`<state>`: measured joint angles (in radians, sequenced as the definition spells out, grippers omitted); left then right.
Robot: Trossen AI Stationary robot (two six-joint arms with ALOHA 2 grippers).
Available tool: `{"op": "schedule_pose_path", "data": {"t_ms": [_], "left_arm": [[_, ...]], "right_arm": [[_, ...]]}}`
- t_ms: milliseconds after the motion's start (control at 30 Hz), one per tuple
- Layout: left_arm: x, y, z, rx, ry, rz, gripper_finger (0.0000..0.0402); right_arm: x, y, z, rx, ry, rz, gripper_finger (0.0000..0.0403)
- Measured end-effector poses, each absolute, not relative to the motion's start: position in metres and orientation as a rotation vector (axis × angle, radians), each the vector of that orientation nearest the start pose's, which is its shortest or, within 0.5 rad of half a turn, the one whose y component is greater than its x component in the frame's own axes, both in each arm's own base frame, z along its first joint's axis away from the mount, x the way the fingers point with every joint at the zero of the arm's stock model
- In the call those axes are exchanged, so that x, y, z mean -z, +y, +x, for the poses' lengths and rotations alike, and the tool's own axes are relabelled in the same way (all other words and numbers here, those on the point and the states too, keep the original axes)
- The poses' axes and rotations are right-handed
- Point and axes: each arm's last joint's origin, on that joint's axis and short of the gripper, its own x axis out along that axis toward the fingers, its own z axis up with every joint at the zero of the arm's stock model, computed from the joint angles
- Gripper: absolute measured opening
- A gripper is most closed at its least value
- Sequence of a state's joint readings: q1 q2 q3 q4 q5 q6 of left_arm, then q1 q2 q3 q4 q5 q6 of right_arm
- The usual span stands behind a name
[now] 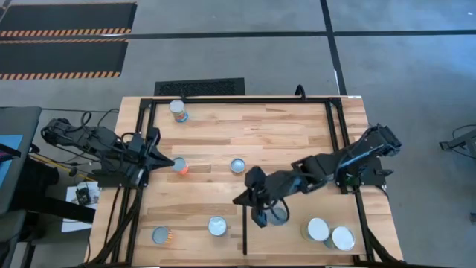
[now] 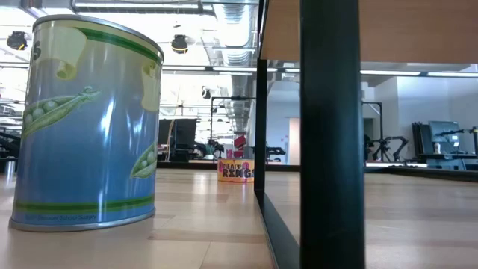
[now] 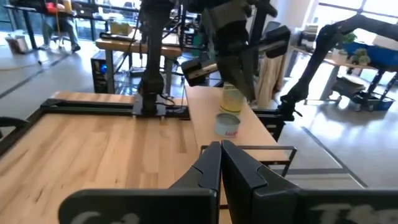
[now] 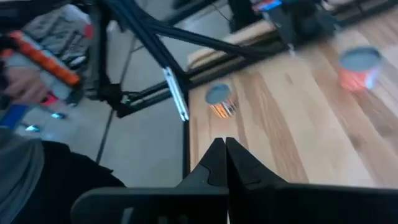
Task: Pick and place cans onto a shelf
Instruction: Put the canned tuna on the shelf
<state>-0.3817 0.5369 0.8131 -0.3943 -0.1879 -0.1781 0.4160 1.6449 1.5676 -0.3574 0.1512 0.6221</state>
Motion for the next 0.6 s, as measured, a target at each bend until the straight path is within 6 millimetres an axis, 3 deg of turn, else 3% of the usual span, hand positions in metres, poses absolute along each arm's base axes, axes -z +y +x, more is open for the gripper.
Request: {"op": "schedule_pose_path", "data": {"t_ms": [200,333,467,600], "left_arm": [[-0.347,-0.031,0.102,0.047,0.162,-0.119,0.0],[-0.345,-0.03,0.102,0.009,0.183,-0.111,0.0],[-0.343,-0.03,0.101,0.0,0.203,-0.121,0.0],[-0.343,-0.029,0.101,-0.026,0.202,-0.123,0.0]], "right_arm": [[-0.344,0.152,0.33,-0.254,0.531,0.491,0.0002],[-0.335,0.152,0.303,-0.317,0.393,0.538,0.0002],[-0.334,0.14,0.276,-0.315,0.233,0.549,0.0002],[-0.33,0.13,0.253,-0.268,0.312,0.603,0.0002]]}}
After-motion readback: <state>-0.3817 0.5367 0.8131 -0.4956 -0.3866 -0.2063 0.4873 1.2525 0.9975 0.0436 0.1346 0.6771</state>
